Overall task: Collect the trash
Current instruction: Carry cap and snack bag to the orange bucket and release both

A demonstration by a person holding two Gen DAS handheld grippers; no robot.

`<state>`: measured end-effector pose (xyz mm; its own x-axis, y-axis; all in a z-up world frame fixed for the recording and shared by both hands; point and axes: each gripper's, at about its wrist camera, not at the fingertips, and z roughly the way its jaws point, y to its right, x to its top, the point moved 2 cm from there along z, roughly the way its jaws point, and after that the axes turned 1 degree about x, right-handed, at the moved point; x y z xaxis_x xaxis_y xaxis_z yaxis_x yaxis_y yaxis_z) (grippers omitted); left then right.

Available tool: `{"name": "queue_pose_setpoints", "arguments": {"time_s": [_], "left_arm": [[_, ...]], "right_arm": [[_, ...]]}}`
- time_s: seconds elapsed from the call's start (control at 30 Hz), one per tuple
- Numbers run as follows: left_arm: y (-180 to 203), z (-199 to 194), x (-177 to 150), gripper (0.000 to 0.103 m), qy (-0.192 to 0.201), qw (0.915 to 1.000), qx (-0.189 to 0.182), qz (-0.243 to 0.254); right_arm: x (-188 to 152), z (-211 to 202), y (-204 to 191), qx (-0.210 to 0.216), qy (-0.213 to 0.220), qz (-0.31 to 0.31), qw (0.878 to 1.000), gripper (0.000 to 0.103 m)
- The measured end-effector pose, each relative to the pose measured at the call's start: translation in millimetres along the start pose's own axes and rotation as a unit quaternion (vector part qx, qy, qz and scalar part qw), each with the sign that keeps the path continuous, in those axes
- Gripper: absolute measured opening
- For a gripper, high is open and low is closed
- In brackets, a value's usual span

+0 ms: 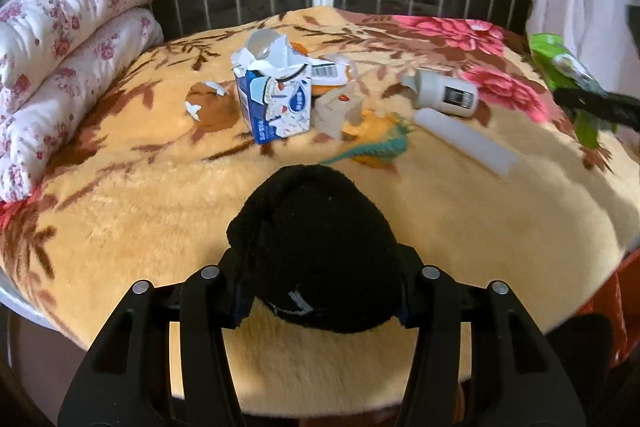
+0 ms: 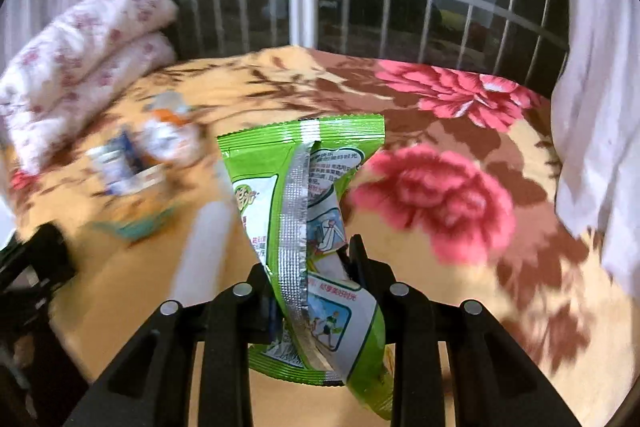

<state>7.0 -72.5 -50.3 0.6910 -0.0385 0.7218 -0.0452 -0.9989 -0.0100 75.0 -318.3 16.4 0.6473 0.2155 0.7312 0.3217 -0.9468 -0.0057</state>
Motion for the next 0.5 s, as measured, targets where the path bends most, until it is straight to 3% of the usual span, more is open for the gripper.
{"name": "queue_pose_setpoints", "arguments": {"time_s": [0.17,0.5], "left_arm": [[5.8,-19.2,-21.6,0.051,-0.004,0.9999,-0.008,0.013],[13.6,-40.4,-96.2,0.051,-0.054,0.9974,-0.027,0.04]], "right_arm": [[-52.6,-50.1,-45.9,0.058,0.006,0.016,0.998,0.029],[-153.3,-73.3,-107.7,0.105,-0.028,0.036,0.993,0.03]]}}
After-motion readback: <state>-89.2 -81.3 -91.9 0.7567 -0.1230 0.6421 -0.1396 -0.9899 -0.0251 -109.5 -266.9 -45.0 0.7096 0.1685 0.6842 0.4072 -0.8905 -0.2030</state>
